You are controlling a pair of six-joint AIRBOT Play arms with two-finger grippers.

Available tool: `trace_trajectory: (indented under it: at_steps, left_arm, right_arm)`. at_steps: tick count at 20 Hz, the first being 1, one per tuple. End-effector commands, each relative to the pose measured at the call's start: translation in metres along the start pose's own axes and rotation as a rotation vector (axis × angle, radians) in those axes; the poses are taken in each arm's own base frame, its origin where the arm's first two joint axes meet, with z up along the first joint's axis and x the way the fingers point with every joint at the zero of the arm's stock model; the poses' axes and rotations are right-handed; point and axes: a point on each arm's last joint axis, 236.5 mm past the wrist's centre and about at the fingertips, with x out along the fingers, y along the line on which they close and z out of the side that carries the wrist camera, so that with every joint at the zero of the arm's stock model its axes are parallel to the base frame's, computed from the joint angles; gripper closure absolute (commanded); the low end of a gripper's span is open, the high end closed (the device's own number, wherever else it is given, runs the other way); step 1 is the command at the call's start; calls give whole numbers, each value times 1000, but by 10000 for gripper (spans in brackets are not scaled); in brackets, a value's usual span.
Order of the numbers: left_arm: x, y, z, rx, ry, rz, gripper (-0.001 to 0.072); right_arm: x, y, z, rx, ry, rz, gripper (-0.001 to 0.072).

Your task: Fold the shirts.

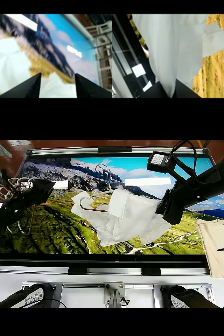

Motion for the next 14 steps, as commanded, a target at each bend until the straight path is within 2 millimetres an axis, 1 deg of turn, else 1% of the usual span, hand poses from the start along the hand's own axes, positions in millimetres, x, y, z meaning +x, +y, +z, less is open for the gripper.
trace_trajectory:
  at_steps: [1,2,4,5,6,7,9,10,11,12,14]
  left_arm:
    - [-33,56,-65,-158,229,29,197]
    - [-33,63,-96,-190,292,29,196]
    - [-23,64,-154,-195,412,36,180]
    - [-14,61,-176,-185,449,45,148]
    - [-1,52,-195,-171,475,44,140]
    - [13,41,-208,-181,482,33,139]
    - [41,12,-233,-222,478,-23,99]
    - [51,-1,-245,-240,495,-57,99]
    - [60,-9,-257,-250,519,-76,98]
    - [68,-13,-269,-242,544,-86,99]
    - [82,-14,-280,-222,575,-91,99]
  right_arm:
    - [0,-1,0,2,1,-4,641]
    - [0,-2,1,2,-3,-7,641]
    - [0,-3,2,2,-9,-13,641]
    - [0,-4,3,2,-11,-15,641]
    - [0,-3,3,2,-12,-13,641]
    - [0,-3,3,2,-13,-12,641]
    - [0,-3,4,5,-15,-10,641]
    - [0,-3,4,5,-15,-10,641]
    - [0,-2,4,5,-16,-10,641]
    - [0,-2,4,8,-16,-9,641]
    - [0,-2,4,12,-18,-8,641]
